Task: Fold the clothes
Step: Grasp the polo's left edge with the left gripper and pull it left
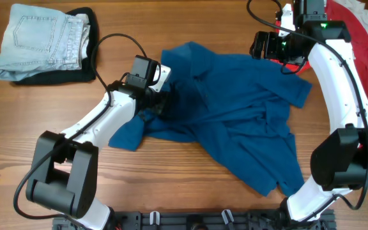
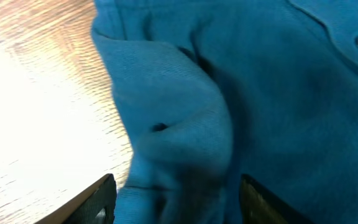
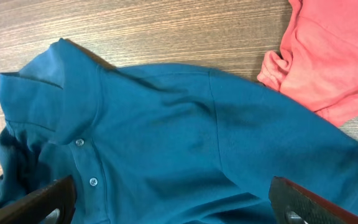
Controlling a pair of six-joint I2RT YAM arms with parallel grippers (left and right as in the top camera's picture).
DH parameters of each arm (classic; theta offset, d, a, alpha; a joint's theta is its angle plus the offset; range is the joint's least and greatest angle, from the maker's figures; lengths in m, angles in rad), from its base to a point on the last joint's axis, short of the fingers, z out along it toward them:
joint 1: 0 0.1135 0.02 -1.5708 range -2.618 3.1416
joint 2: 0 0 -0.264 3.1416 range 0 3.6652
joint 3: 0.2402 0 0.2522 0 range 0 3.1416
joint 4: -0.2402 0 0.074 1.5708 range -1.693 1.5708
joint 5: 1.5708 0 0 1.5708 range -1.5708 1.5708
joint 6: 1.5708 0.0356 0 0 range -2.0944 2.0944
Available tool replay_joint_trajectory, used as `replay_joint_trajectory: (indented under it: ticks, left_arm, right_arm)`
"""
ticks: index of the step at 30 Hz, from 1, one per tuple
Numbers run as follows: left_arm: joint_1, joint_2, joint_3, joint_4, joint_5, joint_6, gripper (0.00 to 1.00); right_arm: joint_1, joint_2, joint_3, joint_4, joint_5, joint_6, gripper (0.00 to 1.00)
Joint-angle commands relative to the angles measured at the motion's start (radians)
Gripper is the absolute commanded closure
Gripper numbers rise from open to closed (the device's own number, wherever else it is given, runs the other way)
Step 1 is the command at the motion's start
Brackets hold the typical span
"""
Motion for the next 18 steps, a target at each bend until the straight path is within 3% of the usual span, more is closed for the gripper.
replay_joint_trajectory:
  ticks: [1, 4, 9, 13, 18]
  left_arm:
    - [-0.005, 0.005, 0.014, -0.003, -0.024, 0.008, 0.34]
    - [-0.007, 0.005, 0.014, -0.004, -0.024, 0.008, 0.35]
    - [-0.008, 0.005, 0.014, -0.005, 0.028, 0.008, 0.57]
    - [-0.022, 0.005, 0.014, -0.005, 0.040, 0.007, 0.66]
    - [-0.059, 0.014, 0.014, -0.005, 0.039, 0.007, 0.66]
  right_arm:
    - [0.004, -0.026, -0.007, 0.008, 0.014, 0.017, 0.00]
    - [0.005, -0.026, -0.007, 0.020, 0.011, 0.018, 0.00]
    - [0.007, -0.026, -0.007, 0.040, -0.013, 0.018, 0.00]
    - [0.007, -0.026, -0.007, 0.042, -0.013, 0.018, 0.00]
    - [0.007, -0.026, -0.007, 0.039, -0.013, 0.018, 0.00]
